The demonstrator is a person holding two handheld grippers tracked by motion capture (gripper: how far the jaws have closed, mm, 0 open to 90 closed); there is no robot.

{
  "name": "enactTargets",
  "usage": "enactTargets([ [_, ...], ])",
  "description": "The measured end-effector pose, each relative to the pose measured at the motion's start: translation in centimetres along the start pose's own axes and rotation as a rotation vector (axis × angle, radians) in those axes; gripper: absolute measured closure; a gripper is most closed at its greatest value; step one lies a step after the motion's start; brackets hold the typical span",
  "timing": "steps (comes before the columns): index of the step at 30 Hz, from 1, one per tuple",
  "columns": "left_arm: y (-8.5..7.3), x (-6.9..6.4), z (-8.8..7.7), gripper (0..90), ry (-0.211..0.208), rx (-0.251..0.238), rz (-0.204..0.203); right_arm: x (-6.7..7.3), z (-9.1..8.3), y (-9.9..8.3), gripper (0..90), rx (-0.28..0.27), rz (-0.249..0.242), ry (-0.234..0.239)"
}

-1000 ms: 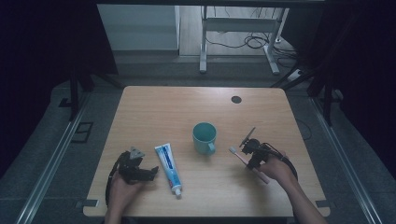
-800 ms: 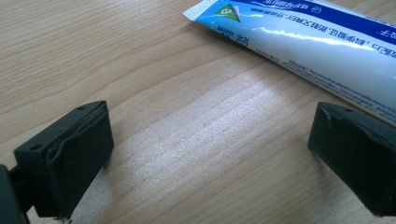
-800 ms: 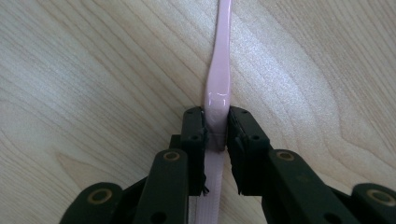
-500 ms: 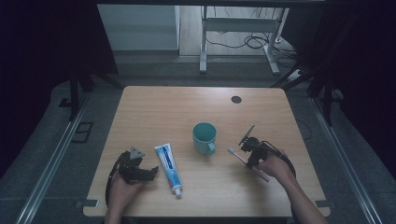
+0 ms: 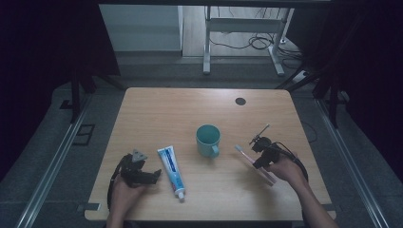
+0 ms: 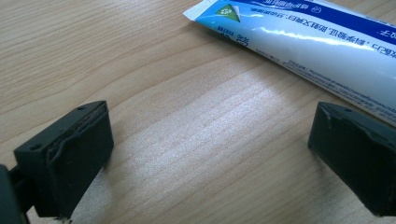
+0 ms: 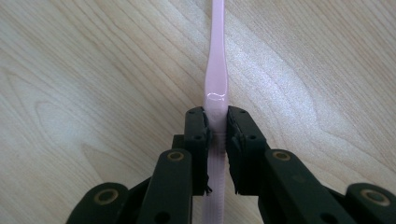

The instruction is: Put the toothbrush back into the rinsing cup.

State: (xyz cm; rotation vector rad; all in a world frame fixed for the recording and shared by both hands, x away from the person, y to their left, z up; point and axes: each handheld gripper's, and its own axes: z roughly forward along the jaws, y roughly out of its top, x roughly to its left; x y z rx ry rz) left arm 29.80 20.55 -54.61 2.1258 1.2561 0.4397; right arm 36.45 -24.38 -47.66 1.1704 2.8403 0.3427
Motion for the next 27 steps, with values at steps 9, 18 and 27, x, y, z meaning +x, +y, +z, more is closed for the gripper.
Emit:
enactTargets([
  [9, 0.0, 0.0, 0.0, 0.2, 0.000, 0.000, 0.000, 0.3, -1.4, -0.6, 78.5, -0.078, -0.011, -0.008],
  [18, 0.0, 0.0, 0.0, 0.1, 0.000, 0.000, 0.000, 0.6, -2.5, -0.7, 78.5, -0.139, -0.022, -0.021],
  [27, 0.0, 0.0, 0.0, 0.2, 0.000, 0.000, 0.000, 0.4, -3.3, -0.8, 78.5, -0.204, -0.017, -0.018],
])
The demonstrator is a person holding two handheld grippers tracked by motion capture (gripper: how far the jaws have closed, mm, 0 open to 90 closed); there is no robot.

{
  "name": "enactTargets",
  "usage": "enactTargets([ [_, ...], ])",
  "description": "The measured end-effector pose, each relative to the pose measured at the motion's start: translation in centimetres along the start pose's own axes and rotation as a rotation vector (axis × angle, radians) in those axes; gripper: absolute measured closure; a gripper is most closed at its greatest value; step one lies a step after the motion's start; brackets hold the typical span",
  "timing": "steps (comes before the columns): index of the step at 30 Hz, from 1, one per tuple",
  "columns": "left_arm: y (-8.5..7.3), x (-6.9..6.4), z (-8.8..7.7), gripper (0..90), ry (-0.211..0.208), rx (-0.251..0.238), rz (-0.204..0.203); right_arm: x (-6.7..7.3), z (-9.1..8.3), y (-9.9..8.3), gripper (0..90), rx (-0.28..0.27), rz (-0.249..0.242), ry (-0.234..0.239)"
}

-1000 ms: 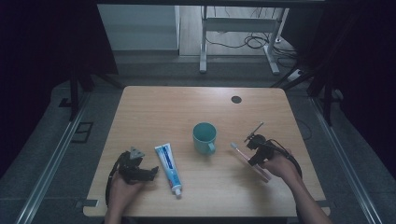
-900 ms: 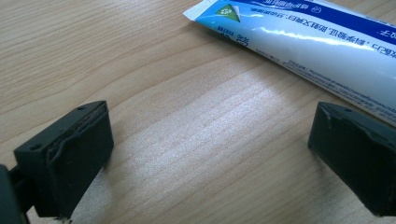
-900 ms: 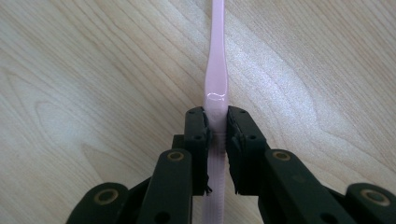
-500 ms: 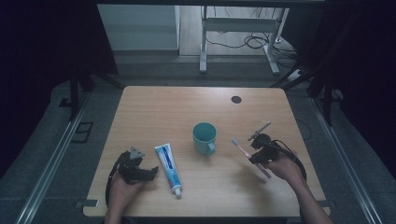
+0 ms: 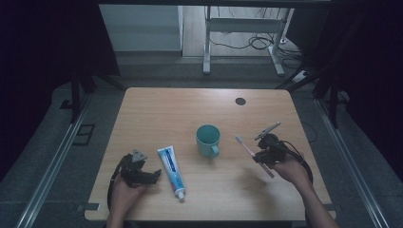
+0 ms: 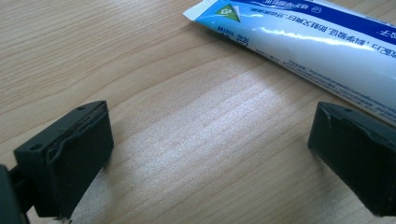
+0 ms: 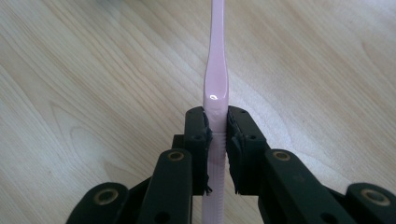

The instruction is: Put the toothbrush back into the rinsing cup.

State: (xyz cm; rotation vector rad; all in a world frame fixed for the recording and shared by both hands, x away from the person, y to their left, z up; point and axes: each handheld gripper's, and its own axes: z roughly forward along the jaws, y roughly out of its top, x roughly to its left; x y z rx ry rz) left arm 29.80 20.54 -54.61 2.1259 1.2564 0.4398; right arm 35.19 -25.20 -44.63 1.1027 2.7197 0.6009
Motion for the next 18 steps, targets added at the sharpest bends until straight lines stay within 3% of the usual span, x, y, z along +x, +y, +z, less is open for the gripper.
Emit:
enactTargets([
  [10, 0.0, 0.0, 0.0, 0.2, 0.000, 0.003, 0.004, -0.3, -1.2, 0.0, 78.5, -0.114, 0.033, 0.014],
  [18, 0.0, 0.0, 0.0, 0.2, 0.001, 0.000, 0.002, 0.2, -2.3, 1.2, 78.5, -0.202, 0.024, 0.014],
])
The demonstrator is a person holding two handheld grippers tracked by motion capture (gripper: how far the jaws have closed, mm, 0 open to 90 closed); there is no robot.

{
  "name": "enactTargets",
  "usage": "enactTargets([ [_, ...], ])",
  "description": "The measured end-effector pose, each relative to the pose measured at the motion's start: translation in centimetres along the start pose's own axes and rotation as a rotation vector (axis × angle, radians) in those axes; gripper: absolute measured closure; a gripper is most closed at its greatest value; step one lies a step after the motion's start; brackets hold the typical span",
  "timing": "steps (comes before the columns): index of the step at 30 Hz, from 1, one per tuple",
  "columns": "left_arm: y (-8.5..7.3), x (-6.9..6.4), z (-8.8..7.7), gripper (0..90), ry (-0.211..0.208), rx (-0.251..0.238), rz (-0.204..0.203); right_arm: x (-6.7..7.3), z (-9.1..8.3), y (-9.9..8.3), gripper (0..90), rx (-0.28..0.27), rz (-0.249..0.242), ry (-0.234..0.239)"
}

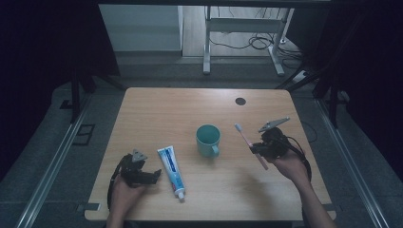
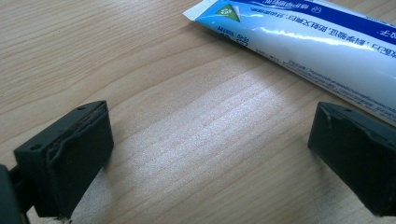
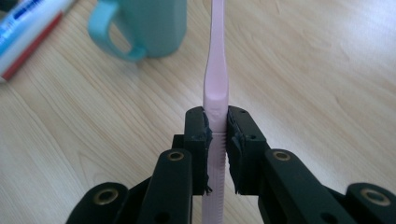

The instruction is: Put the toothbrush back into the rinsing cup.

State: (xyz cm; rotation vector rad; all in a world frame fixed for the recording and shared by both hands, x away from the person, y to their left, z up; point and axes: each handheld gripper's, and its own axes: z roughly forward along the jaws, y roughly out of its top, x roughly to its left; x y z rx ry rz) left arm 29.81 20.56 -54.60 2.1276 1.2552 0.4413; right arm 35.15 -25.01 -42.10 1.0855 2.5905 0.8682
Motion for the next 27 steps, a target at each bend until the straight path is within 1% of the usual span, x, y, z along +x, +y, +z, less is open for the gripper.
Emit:
enactTargets([
  [4, 0.0, 0.0, 0.0, 0.2, 0.000, 0.000, -0.001, 0.5, -0.1, 0.6, 78.5, -0.041, -0.009, 0.012],
  [6, 0.0, 0.0, 0.0, 0.2, 0.000, 0.000, -0.001, 0.8, 0.1, 0.8, 78.5, -0.052, -0.014, 0.022],
  [14, 0.0, 0.0, 0.0, 0.2, 0.000, -0.003, 0.000, 1.5, 0.3, 1.7, 78.5, -0.095, -0.034, 0.036],
  [21, 0.0, 0.0, 0.0, 0.2, -0.001, 0.001, 0.004, 2.1, 0.4, 2.4, 78.5, -0.135, -0.050, 0.038],
  [27, 0.0, 0.0, 0.0, 0.2, 0.000, 0.001, 0.003, 2.3, 0.7, 3.0, 78.5, -0.163, -0.046, 0.041],
])
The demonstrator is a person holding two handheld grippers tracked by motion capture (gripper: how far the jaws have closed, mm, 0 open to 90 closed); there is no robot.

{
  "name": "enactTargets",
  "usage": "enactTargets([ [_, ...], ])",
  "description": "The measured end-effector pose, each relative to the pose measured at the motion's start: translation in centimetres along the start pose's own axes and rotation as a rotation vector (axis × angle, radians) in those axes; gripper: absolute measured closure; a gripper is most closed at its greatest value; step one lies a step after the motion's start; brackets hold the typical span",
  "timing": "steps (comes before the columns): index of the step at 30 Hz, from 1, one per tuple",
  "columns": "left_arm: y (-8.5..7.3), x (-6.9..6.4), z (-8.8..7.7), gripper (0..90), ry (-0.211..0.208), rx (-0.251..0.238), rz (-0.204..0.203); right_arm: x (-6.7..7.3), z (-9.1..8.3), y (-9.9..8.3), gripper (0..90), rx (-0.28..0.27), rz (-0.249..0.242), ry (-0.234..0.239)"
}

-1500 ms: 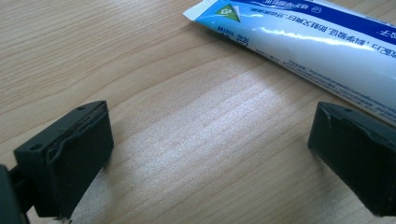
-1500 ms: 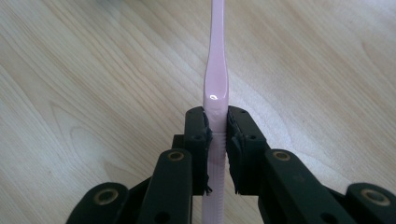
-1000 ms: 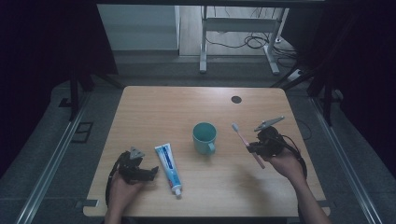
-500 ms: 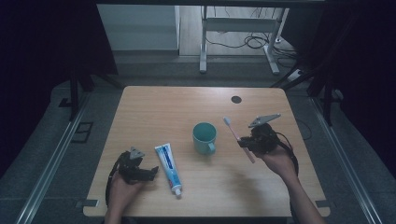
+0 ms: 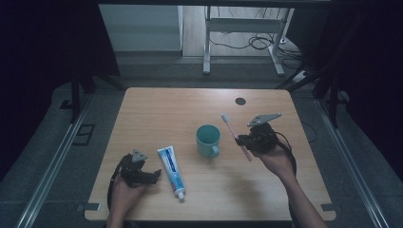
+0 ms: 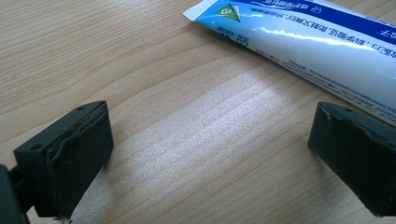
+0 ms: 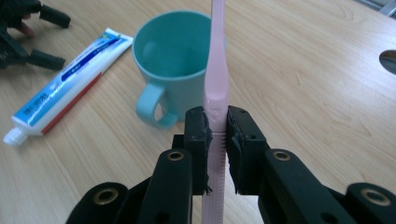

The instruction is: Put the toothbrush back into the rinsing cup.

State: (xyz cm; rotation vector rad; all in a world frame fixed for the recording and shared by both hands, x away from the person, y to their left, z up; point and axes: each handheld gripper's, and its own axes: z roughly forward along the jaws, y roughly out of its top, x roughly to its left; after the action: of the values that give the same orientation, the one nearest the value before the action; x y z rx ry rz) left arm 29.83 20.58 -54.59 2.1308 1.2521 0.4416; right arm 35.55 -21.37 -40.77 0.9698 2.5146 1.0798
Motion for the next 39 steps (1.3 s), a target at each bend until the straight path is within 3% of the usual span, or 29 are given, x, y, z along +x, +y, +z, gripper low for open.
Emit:
enactTargets([
  [15, 0.0, 0.0, 0.0, 0.1, 0.000, 0.000, 0.001, 0.3, 1.6, 1.3, 78.5, -0.055, 0.005, 0.037],
  [22, 0.0, 0.0, 0.0, 0.2, 0.000, 0.000, 0.001, 0.5, 2.2, 2.1, 78.5, -0.075, -0.007, 0.036],
  [39, 0.0, 0.0, 0.0, 0.1, 0.000, -0.002, 0.000, 0.5, 3.2, 3.6, 78.5, -0.147, 0.021, 0.048],
])
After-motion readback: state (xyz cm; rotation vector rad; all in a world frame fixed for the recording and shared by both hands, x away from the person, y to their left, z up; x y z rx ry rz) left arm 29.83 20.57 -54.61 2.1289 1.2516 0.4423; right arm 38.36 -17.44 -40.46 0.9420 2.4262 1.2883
